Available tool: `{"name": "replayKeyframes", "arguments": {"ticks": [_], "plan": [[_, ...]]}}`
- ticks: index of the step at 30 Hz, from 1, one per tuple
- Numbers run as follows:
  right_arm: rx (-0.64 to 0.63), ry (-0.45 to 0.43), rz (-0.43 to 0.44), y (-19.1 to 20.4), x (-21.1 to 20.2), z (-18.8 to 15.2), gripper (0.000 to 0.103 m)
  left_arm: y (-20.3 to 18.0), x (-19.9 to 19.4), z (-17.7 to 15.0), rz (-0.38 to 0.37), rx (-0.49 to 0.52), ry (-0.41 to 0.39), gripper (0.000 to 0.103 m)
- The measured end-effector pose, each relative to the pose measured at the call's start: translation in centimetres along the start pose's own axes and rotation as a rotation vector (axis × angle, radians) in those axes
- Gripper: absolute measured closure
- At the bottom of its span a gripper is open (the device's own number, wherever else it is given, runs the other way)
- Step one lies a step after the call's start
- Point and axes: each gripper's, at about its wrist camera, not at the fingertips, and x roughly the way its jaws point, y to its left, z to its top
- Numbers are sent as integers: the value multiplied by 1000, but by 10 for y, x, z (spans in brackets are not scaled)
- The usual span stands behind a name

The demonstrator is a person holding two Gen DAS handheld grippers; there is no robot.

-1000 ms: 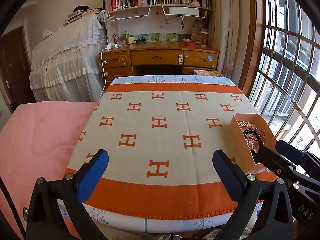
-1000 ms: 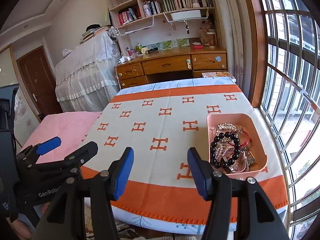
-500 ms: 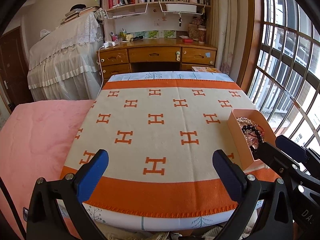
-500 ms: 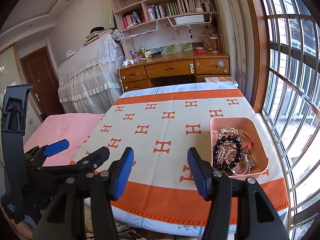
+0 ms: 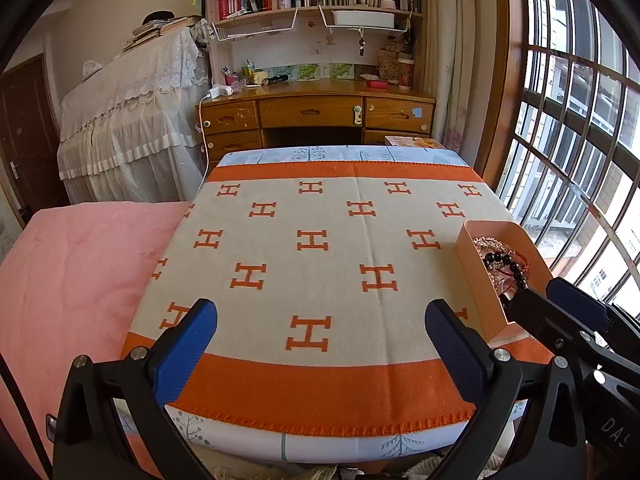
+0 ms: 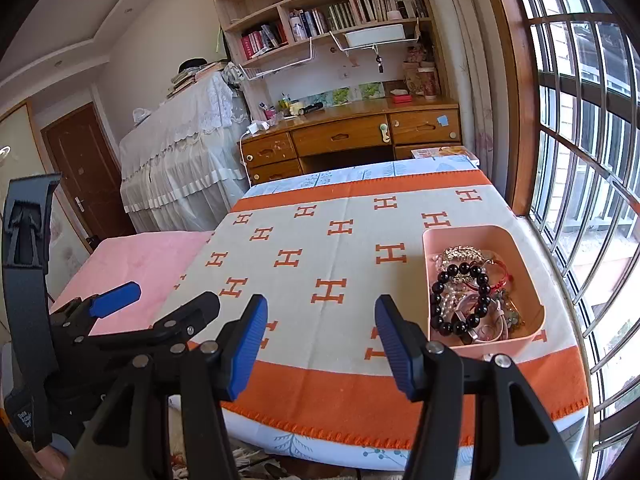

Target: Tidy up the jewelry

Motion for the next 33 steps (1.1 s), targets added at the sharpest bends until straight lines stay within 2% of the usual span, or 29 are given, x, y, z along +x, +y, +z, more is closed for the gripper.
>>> {"name": "replayKeyframes", "arguments": {"ticks": [33], "plan": [[29, 3, 8, 0, 2, -8, 47, 2, -1, 2, -11, 1, -2, 1]]}}
